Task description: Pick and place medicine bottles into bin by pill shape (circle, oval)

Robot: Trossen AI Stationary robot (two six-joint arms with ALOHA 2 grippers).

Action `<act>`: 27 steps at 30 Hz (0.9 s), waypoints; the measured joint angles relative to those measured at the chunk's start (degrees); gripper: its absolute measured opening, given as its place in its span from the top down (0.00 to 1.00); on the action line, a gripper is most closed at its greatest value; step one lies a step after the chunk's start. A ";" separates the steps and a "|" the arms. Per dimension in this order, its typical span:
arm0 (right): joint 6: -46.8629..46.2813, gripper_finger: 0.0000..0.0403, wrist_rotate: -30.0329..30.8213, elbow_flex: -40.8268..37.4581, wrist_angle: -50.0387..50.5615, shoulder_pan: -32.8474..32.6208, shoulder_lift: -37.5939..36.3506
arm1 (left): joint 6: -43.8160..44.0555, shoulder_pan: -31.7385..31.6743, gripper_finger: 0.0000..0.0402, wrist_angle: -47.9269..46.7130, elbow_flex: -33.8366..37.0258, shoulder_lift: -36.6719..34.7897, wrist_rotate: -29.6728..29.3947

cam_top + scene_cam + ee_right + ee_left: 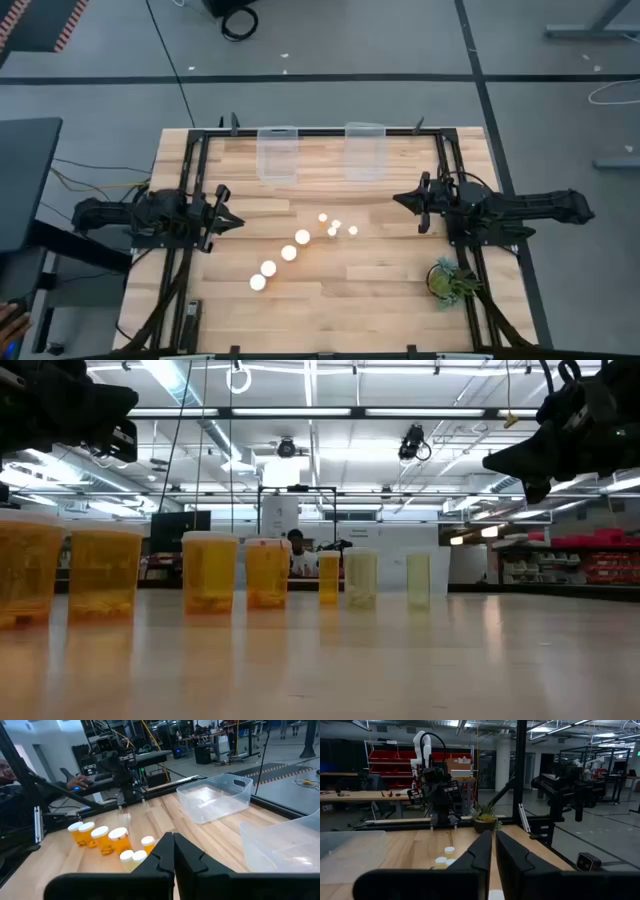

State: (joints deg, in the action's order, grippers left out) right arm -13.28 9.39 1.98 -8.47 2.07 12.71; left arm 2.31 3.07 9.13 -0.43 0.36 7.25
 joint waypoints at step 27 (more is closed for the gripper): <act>0.00 0.98 -0.02 0.00 0.00 0.02 0.00 | 0.00 0.00 0.94 0.00 0.02 -0.02 0.00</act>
State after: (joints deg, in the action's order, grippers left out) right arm -13.28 9.37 1.98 -8.47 2.09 12.71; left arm 2.31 3.07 9.13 -0.40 0.34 7.25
